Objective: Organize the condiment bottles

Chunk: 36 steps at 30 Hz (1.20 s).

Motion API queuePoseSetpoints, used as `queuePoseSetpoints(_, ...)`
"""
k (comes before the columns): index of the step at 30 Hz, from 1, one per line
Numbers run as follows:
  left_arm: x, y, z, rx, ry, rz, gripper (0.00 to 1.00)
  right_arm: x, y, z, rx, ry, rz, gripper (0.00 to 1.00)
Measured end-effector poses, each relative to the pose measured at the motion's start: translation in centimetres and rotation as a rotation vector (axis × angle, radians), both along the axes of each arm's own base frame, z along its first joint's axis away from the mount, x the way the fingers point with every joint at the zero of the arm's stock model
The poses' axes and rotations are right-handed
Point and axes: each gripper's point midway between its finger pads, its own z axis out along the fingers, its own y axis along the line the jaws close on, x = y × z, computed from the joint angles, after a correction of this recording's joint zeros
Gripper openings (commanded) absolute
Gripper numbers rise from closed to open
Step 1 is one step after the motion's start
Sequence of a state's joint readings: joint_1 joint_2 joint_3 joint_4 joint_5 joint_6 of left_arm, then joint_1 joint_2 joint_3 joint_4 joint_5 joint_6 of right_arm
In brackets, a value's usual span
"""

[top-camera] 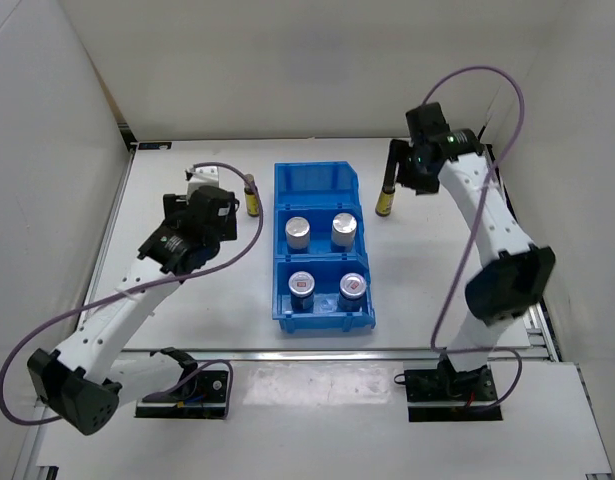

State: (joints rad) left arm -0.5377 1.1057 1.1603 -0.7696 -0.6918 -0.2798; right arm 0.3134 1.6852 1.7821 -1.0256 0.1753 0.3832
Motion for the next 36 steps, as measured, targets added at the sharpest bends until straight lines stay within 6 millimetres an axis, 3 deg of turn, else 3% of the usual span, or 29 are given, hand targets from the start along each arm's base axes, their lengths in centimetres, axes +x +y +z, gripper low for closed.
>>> queuePoseSetpoints(3,0.6,0.7,-3.0,0.068,0.068,0.035,1.00,5.4,0.6,0.1,0.029,-0.029,-0.018,0.70)
queuePoseSetpoints(9,2.7,0.4,-5.4,0.109,0.129,0.054,1.00,11.5,0.8,-3.0,0.033,0.018,-0.032,0.66)
queuePoseSetpoints(14,3.0,0.2,-5.3,0.108,0.125,0.052,1.00,11.1,0.1,-6.6,0.015,0.125,-0.040,0.66)
queuePoseSetpoints(24,3.2,0.1,-4.9,0.101,0.113,0.052,1.00,10.7,0.1,-7.1,0.018,0.149,-0.031,0.52)
queuePoseSetpoints(30,3.2,0.1,-4.9,0.101,0.112,0.052,1.00,10.7,0.4,-8.1,0.027,0.172,-0.023,0.36)
queuePoseSetpoints(34,3.2,0.1,-4.9,0.101,0.112,0.052,1.00,10.9,0.3,-8.1,0.020,0.166,-0.026,0.12)
queuePoseSetpoints(36,3.2,0.1,-4.9,0.101,0.112,0.052,1.00,11.0,0.1,-8.1,0.020,0.163,-0.031,0.06)
